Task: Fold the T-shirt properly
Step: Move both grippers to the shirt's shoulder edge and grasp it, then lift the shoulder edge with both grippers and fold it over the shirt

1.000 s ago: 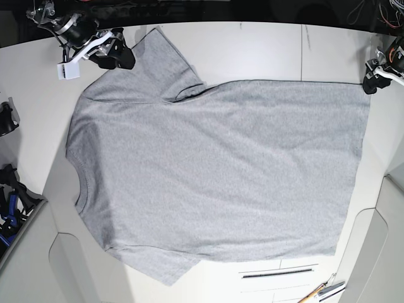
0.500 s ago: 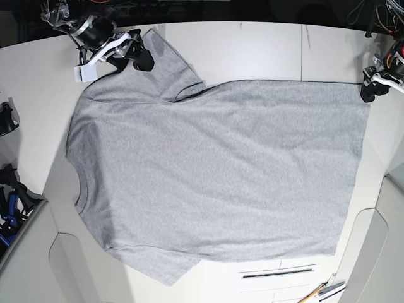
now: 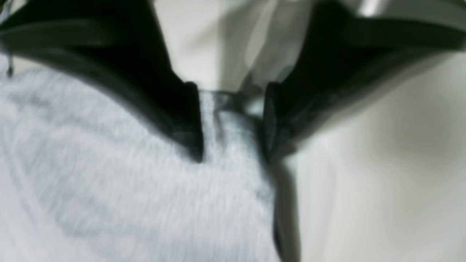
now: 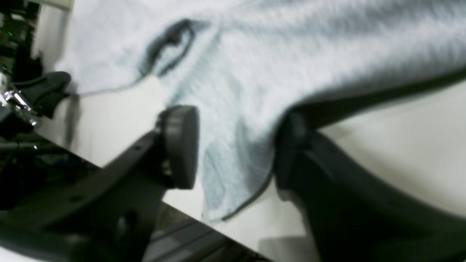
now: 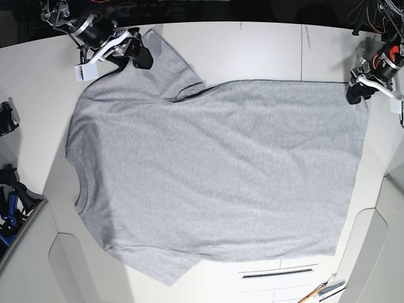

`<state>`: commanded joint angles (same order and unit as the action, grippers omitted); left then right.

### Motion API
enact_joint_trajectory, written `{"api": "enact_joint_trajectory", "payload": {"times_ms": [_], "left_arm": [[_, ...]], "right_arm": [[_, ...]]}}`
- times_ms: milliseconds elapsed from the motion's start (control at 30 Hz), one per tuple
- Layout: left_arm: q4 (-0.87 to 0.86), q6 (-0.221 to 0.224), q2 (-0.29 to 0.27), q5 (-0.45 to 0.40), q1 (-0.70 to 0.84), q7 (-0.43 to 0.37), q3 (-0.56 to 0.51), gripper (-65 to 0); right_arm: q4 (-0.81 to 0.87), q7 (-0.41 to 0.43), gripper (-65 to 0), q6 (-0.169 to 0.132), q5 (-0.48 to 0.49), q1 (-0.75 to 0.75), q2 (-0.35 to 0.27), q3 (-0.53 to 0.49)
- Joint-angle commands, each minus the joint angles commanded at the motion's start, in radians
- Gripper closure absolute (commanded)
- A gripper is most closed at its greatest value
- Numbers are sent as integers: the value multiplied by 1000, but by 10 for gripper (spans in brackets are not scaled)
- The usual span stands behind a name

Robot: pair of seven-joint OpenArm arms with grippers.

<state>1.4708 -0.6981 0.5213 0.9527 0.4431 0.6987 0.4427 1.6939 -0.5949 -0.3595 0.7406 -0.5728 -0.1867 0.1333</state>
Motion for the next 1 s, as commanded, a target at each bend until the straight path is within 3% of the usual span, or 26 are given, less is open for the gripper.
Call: {"api": "enact_joint_trajectory", "payload": {"times_ms": [33,67,100,133,233,433,533,600,733,833,1000], "left_arm": [[0,0,0,0,0,-4,0,-12],[0,0,1,0,0,-3,0,0],[0,0,1,1,0,-2,1,0],[1,0,1,6,0,0,1,0],[5,0,10,58,0,43,5,0],[69,0,11,87,6,134,101,0],[108,0,11,131,12,205,156,0],[120,0,11,165,27,251,160,0],[165,0,11,198,94,247,165,0],[193,0,11,220,143,237,200,0],[200,0,10,285,159,290,225,0]], "right_arm": [[0,0,-96,-10,0,3,7,0],[0,0,-28,-24,0,9,14,0],[0,0,0,-37,0,13,19,0],[0,0,0,-66,1,13,24,0],[10,-6,0,-188,0,10,38,6],[86,-66,0,-195,2,3,40,54],[159,-141,0,-195,6,-13,35,109],[186,-192,0,-212,35,-24,32,138],[205,-274,0,-217,111,-50,32,219],[205,-274,0,-224,166,-90,32,302],[205,-307,0,-240,249,-113,32,401]]}}
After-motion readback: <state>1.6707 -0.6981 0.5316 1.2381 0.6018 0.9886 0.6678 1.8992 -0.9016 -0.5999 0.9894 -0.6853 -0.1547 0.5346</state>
